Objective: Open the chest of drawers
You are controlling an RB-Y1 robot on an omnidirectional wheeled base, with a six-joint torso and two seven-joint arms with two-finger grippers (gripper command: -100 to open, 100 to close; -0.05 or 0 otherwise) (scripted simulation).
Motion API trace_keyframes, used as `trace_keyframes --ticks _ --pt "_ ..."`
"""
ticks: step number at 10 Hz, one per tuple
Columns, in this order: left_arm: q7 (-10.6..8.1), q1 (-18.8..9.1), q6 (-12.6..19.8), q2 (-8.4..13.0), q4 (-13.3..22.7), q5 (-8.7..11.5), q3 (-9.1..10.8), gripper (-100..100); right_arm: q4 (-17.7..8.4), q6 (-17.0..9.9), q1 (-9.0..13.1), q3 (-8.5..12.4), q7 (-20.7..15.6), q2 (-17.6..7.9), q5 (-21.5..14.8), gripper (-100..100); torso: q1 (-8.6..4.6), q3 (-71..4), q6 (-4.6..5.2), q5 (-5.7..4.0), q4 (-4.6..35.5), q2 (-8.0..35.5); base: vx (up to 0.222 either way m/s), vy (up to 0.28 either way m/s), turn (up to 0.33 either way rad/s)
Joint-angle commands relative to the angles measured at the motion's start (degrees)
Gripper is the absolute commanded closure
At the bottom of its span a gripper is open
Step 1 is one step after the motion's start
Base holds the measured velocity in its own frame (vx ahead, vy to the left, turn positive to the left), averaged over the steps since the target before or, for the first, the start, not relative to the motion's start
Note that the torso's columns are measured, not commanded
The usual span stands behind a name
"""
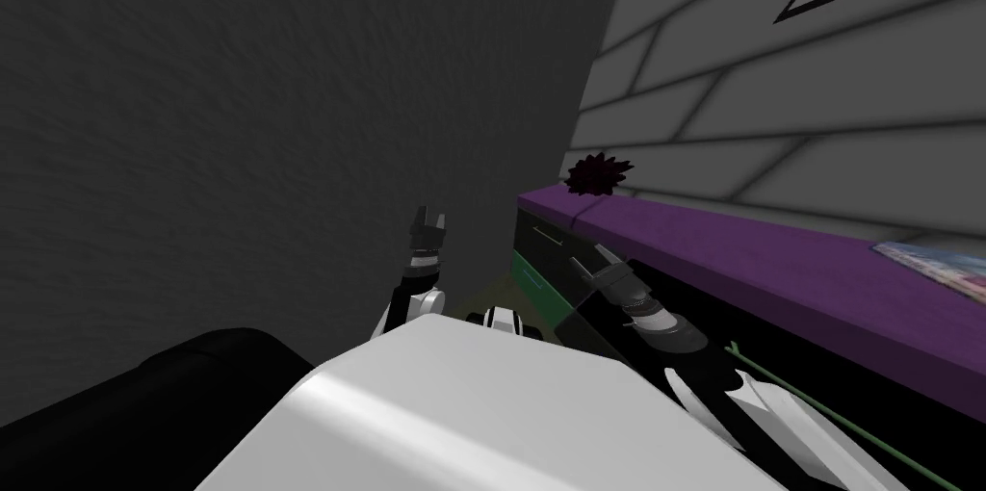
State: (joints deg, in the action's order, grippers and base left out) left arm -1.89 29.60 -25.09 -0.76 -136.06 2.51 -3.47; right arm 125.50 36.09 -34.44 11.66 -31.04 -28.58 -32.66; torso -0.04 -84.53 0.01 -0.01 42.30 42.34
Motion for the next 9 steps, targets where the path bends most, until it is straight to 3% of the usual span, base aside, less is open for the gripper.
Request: trace_keyframes --ticks 1,3,4,8,9 --pt "0.0 0.0 0.0 0.0 0.0 0.0 0.0 0 -1.9 0.3 -0.6 1.3 -3.6 -3.5 -4.0 -100 0.01 0.0 -0.02 0.0 0.0 0.0 0.037 0.043 0.082" --pt "0.0 0.0 0.0 0.0 0.0 0.0 0.0 0 -3.6 0.3 -1.0 2.4 -6.6 -7.2 -7.4 -100 0.06 -0.1 -0.01 0.02 0.0 -0.1 0.049 0.051 0.07" --pt "0.0 0.0 0.0 0.0 0.0 0.0 0.0 0 -3.6 0.3 -1.0 2.4 -6.9 -7.2 -7.6 -100 0.08 -0.1 -0.01 0.02 0.0 -0.1 0.031 0.035 0.02" --pt "0.0 0.0 0.0 0.0 0.0 0.0 0.0 0 -7.4 0.1 -1.8 4.6 -13.2 -14.7 -14.6 -100 0.07 0.0 -0.01 0.02 0.0 -0.1 0.037 0.036 0.07" --pt "0.0 0.0 0.0 0.0 0.0 0.0 0.0 0 -7.4 0.1 -1.8 4.6 -13.2 -15.1 -14.7 -100 0.06 -0.1 -0.01 0.01 0.0 -0.1 0.038 0.033 0.016"
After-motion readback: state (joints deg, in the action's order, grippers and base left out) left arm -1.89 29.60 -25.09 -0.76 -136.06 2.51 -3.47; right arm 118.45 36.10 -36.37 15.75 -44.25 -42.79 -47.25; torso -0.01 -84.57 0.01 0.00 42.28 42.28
